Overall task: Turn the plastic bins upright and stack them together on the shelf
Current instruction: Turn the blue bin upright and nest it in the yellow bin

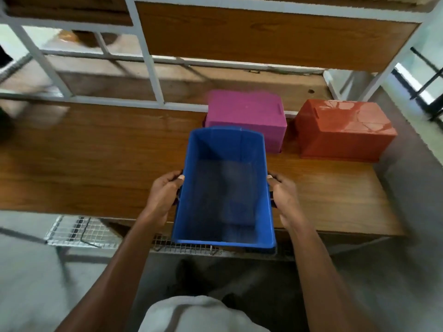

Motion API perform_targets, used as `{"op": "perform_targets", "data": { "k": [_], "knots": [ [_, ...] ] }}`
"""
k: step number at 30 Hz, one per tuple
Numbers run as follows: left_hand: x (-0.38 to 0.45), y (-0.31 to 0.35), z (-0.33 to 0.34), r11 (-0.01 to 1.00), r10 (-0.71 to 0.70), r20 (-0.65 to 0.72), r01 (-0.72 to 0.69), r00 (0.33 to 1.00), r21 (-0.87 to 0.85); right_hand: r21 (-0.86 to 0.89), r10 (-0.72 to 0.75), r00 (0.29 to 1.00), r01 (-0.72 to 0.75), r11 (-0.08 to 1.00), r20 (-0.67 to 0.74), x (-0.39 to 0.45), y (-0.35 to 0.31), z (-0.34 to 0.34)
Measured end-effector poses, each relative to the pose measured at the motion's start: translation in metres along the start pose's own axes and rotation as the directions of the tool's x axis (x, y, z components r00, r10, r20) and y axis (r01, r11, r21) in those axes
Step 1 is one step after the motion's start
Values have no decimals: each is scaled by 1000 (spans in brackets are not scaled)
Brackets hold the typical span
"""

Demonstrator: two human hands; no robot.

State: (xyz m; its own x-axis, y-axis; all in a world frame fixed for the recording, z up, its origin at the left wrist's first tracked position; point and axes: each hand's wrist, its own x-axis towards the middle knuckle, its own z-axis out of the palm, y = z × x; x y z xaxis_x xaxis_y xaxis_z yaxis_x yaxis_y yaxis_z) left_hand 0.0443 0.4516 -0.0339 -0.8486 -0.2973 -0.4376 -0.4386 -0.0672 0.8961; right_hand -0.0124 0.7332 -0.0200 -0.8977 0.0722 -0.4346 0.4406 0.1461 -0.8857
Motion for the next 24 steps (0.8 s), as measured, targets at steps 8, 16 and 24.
{"op": "perform_targets", "data": {
  "k": [8, 16, 24],
  "knots": [
    [-48, -13, -107, 990, 29, -287, -66, 958, -120, -86, -80, 961, 106, 991, 264, -19, -26, 109],
    [-73, -28, -232, 976, 11, -504, -119, 864, -184, -130, -123, 877, 205, 970, 464, -54, -48, 248],
    [-81, -46, -384, 966, -36, -603, -126, 797, -224, -146, -120, 793, 255, 956, 598, -98, -66, 401]
  ]
}}
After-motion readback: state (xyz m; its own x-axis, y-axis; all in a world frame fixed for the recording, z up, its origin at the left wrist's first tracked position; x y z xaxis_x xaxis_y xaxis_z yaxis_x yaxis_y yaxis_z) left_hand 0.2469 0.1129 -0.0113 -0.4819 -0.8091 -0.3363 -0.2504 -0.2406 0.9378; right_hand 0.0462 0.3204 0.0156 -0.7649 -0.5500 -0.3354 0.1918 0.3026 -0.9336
